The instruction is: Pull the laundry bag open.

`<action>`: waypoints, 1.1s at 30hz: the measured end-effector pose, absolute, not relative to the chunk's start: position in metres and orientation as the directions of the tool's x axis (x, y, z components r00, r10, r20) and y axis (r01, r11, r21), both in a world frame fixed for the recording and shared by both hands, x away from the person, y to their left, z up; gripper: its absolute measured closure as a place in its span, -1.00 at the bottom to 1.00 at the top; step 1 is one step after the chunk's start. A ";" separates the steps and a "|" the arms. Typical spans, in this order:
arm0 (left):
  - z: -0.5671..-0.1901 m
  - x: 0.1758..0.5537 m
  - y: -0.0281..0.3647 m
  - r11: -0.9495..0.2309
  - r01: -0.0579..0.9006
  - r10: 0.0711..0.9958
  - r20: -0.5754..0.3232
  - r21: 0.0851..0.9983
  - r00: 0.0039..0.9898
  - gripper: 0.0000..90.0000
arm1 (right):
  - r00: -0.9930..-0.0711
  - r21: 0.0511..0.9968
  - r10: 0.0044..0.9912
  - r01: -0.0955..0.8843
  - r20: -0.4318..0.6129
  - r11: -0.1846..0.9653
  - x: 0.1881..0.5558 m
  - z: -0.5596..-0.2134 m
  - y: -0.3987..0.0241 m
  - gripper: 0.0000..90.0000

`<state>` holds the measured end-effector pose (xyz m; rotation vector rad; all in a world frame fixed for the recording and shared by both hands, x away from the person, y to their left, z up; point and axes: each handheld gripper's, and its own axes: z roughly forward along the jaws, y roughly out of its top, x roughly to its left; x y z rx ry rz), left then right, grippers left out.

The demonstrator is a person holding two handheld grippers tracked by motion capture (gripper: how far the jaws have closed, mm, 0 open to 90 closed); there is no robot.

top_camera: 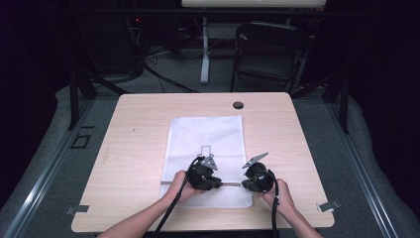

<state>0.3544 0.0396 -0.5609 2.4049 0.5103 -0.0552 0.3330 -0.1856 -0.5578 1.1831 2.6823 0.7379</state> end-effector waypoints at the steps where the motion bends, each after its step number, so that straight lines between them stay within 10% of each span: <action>1: -0.561 0.354 0.040 -0.699 0.375 0.347 -0.170 0.609 0.922 0.83 | -0.688 0.477 0.720 0.663 0.086 0.577 0.333 -0.558 -0.186 1.00; 33: -0.562 0.355 0.045 -0.705 0.373 0.343 -0.171 0.603 0.924 0.83 | -0.691 0.470 0.717 0.664 0.090 0.581 0.334 -0.557 -0.188 1.00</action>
